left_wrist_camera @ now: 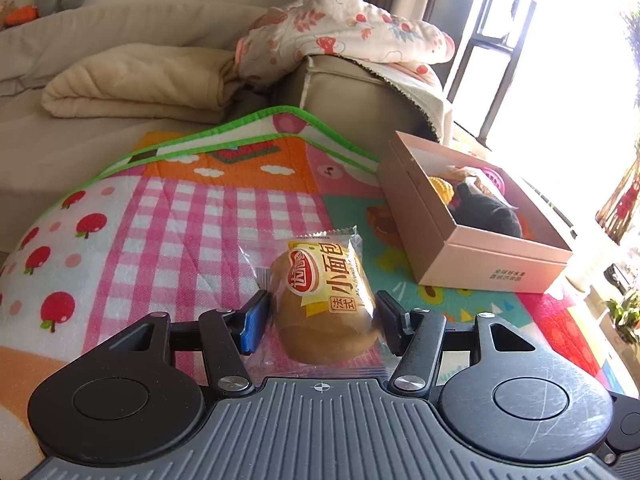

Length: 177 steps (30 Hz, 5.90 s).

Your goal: Organize objects

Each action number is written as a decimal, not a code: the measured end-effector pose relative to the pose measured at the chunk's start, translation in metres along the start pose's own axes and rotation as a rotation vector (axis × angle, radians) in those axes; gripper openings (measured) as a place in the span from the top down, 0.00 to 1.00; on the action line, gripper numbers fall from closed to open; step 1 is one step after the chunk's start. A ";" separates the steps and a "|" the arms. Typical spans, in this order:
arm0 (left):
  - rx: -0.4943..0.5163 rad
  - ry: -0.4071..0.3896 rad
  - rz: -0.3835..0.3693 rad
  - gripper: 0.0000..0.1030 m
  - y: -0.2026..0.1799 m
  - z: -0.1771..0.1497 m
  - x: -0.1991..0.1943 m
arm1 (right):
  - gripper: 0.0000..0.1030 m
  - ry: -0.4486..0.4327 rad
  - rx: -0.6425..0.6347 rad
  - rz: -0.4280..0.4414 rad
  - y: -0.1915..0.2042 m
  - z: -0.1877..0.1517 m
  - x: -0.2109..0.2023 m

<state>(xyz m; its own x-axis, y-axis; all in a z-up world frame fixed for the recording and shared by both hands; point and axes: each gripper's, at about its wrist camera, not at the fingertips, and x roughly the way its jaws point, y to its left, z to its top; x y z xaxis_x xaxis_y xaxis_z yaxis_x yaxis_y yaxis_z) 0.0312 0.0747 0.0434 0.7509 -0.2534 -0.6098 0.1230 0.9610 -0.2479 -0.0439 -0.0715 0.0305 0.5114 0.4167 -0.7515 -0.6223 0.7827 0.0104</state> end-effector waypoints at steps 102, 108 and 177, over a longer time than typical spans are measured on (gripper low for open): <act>0.027 -0.096 0.135 0.01 0.008 0.058 0.057 | 0.45 -0.152 0.227 -0.416 -0.155 0.058 0.018; 0.012 -0.129 0.135 0.00 0.028 0.069 0.070 | 0.43 -0.148 0.237 -0.444 -0.148 0.073 0.030; 0.114 -0.011 0.271 0.00 -0.050 -0.058 0.009 | 0.00 -0.158 0.385 -0.400 -0.104 -0.030 0.002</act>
<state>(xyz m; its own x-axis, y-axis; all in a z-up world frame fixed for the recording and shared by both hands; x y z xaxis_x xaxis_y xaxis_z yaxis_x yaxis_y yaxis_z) -0.0058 0.0180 0.0067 0.7731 0.0147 -0.6341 -0.0112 0.9999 0.0095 0.0046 -0.1661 0.0083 0.7634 0.0946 -0.6389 -0.1168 0.9931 0.0075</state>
